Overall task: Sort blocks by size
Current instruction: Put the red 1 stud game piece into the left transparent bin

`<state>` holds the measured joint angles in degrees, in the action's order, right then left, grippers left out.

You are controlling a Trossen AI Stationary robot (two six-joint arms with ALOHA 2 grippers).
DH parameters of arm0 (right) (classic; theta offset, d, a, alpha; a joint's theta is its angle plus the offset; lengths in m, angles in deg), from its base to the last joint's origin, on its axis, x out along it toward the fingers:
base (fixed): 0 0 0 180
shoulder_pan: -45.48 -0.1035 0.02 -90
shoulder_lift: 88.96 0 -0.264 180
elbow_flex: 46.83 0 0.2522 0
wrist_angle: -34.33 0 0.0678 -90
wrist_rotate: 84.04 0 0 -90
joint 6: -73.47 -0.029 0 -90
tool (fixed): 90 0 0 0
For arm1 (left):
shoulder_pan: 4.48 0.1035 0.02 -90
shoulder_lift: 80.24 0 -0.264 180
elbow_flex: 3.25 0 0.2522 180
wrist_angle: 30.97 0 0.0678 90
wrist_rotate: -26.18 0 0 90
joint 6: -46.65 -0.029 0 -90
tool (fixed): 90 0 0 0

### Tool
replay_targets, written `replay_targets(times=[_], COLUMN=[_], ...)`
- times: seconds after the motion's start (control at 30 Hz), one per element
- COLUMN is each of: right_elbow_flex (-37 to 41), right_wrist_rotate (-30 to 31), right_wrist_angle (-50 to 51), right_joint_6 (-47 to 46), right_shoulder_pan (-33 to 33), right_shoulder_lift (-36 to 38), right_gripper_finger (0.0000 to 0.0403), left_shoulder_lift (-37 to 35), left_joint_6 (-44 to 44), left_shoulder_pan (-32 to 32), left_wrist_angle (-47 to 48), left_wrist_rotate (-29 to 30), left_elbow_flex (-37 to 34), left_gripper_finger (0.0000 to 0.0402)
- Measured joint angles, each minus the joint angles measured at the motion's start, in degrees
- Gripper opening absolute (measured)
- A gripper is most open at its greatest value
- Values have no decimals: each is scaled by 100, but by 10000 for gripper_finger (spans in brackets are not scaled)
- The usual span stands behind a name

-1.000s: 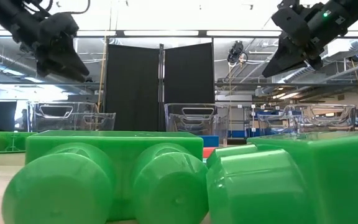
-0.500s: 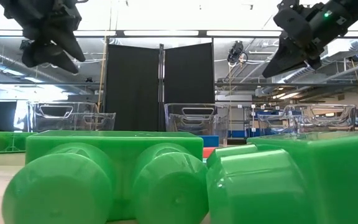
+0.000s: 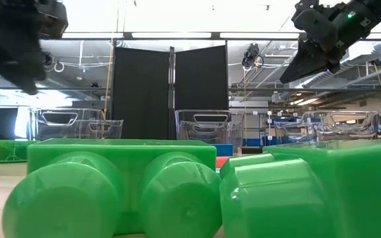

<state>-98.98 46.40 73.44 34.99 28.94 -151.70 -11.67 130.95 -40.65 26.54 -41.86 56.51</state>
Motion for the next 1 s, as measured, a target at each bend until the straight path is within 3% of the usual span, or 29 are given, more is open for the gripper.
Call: replay_targets(times=[0.37, 0.5, 1.0], right_elbow_flex=[0, -2, -2], right_wrist_rotate=[-15, -17, -15], right_wrist_angle=[1, 0, -1], right_joint_6=[225, 228, 267], right_shoulder_pan=[-172, -235, -290], right_shoulder_lift=[0, 0, 2], right_gripper_finger=[17, 23, 18], left_shoulder_lift=[1409, 1600, 1878], left_joint_6=[757, 764, 1075], left_shoulder_pan=[-508, -614, -688], left_wrist_angle=[1408, 1368, 1334], left_wrist_rotate=[-747, -1050, -1004], left_elbow_flex=[1377, 1421, 1216], left_gripper_finger=[193, 193, 211])
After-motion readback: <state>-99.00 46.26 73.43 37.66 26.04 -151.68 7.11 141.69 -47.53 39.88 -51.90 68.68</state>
